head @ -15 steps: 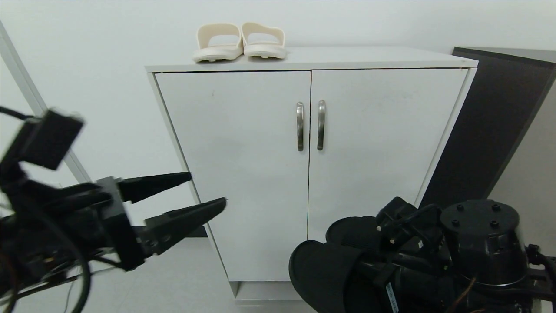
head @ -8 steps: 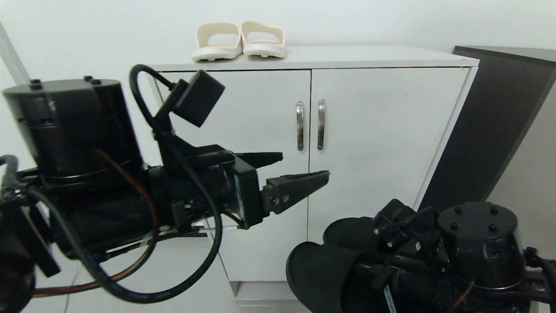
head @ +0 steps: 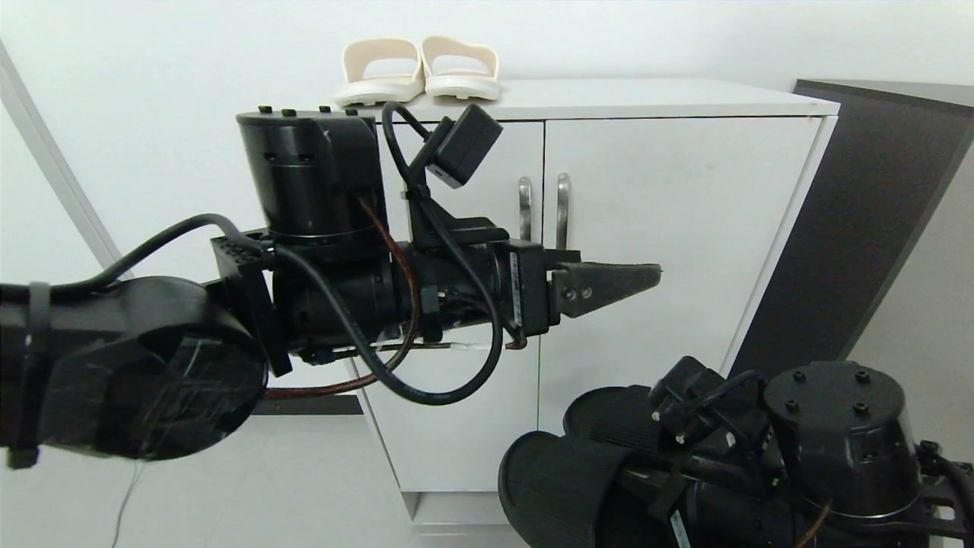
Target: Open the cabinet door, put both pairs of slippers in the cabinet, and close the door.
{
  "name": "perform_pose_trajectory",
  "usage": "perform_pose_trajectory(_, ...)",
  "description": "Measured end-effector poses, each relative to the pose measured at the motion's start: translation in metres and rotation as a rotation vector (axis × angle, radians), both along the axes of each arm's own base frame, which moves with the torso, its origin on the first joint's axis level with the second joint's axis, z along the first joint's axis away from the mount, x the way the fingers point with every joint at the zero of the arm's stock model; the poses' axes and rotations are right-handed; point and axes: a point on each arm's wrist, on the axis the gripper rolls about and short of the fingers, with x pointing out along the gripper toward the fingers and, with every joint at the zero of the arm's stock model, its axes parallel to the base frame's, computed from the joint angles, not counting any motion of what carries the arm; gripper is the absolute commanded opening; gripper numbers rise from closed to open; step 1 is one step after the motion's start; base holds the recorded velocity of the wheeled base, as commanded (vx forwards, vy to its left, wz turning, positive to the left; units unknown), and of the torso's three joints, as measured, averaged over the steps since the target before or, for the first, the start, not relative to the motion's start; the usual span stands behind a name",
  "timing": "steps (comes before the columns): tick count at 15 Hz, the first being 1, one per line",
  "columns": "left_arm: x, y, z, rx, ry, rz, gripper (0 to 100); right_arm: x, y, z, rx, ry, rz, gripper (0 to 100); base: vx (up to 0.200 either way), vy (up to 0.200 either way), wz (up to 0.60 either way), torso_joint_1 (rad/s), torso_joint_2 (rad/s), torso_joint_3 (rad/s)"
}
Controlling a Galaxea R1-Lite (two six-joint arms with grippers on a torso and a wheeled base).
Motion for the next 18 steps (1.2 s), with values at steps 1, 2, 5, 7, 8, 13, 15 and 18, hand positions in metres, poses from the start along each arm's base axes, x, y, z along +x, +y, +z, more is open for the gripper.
perform_pose_trajectory(1, 0.007, -0.001, 0.002, -0.018, 0.021, -0.002, 100, 0.0, 0.0, 0.0, -0.001, 0.0, 0.002, 0, 0.0, 0.0, 0.0, 0.0, 0.0, 0.0)
perform_pose_trajectory(2, 0.014, -0.001, 0.004, -0.028, 0.03, 0.007, 100, -0.001, 0.001, 0.0, -0.001, 0.0, 0.003, 0, 0.0, 0.0, 0.0, 0.0, 0.0, 0.0)
perform_pose_trajectory(5, 0.032, -0.002, 0.006, -0.038, 0.027, 0.081, 100, 0.0, 0.001, -0.002, -0.007, 0.005, 0.003, 0, 0.0, 0.0, 0.0, 0.0, 0.0, 0.0)
perform_pose_trajectory(7, 0.04, -0.002, 0.006, -0.034, 0.035, 0.113, 100, 0.0, 0.002, -0.004, -0.012, 0.009, 0.002, 0, 0.0, 0.0, 0.0, 0.0, 0.0, 0.0)
perform_pose_trajectory(8, 0.043, 0.0, 0.005, -0.013, 0.062, 0.123, 100, 0.001, 0.002, -0.005, -0.016, 0.012, 0.001, 0, 0.0, 0.0, 0.0, 0.0, 0.0, 0.0)
perform_pose_trajectory(13, 0.059, 0.002, 0.013, -0.011, 0.065, 0.192, 100, 0.002, 0.003, -0.008, -0.023, 0.018, -0.002, 0, 0.0, 0.0, 0.0, 0.0, 0.0, 0.0)
perform_pose_trajectory(15, 0.064, 0.0, 0.013, -0.012, 0.062, 0.213, 100, 0.002, 0.003, -0.008, -0.024, 0.018, -0.003, 0, 0.0, 0.0, 0.0, 0.0, 0.0, 0.0)
perform_pose_trajectory(18, 0.071, -0.007, 0.015, -0.022, 0.048, 0.255, 100, 0.002, 0.003, -0.008, -0.023, 0.018, -0.003, 0, 0.0, 0.0, 0.0, 0.0, 0.0, 0.0)
